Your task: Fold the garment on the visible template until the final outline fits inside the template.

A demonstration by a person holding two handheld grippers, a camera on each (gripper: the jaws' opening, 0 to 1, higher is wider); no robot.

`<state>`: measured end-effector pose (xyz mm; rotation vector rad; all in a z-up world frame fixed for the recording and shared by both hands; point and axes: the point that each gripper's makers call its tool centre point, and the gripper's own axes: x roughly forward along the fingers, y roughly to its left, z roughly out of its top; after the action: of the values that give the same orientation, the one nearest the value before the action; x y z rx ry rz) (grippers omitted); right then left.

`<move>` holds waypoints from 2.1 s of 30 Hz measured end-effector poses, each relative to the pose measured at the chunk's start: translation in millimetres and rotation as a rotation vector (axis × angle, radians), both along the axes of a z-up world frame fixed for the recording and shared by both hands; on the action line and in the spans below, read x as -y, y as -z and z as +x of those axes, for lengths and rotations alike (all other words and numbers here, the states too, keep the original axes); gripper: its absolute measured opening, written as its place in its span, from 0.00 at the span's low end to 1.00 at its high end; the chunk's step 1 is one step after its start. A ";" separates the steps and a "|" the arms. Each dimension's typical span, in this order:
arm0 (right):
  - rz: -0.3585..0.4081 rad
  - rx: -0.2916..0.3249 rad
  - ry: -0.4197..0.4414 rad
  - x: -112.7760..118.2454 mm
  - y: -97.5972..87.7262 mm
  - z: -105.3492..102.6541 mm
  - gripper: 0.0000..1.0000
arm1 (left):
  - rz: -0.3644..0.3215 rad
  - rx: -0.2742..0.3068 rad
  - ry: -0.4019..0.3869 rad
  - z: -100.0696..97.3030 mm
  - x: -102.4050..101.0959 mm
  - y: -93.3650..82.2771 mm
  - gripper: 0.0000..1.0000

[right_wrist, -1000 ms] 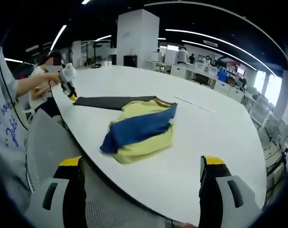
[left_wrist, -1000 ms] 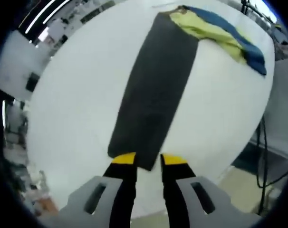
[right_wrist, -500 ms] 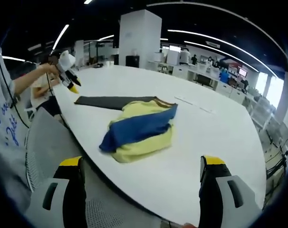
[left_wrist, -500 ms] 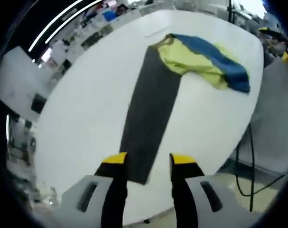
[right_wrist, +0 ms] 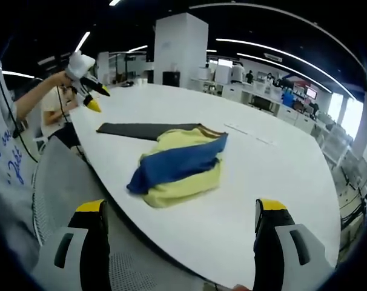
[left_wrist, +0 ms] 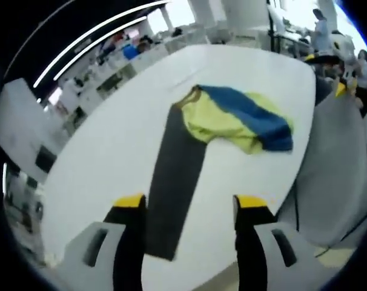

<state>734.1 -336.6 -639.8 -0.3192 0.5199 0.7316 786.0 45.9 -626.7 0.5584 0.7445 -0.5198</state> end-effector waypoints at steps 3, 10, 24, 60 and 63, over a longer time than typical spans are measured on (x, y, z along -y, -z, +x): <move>0.001 0.000 0.001 2.4 -0.3 0.2 1.00 | -0.006 -0.021 0.033 -7.4 12.4 -0.1 0.62; -0.005 0.009 0.012 8.5 -3.5 1.0 1.00 | -0.179 0.010 0.100 -17.7 53.4 -19.4 0.80; -0.032 0.011 0.002 8.3 -5.9 -0.7 1.00 | -0.236 0.038 0.114 -33.6 67.5 -24.5 1.00; -0.054 0.015 -0.006 0.2 -11.9 2.5 1.00 | -0.331 0.180 0.023 -59.3 85.4 -49.7 0.99; -0.051 0.017 -0.001 0.6 -12.6 2.8 1.00 | -0.351 0.183 0.012 -59.8 87.3 -50.4 0.99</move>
<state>736.9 -337.2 -627.2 -0.3727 0.5227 0.7168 726.2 -41.4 -576.3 0.2781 0.4623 -0.5867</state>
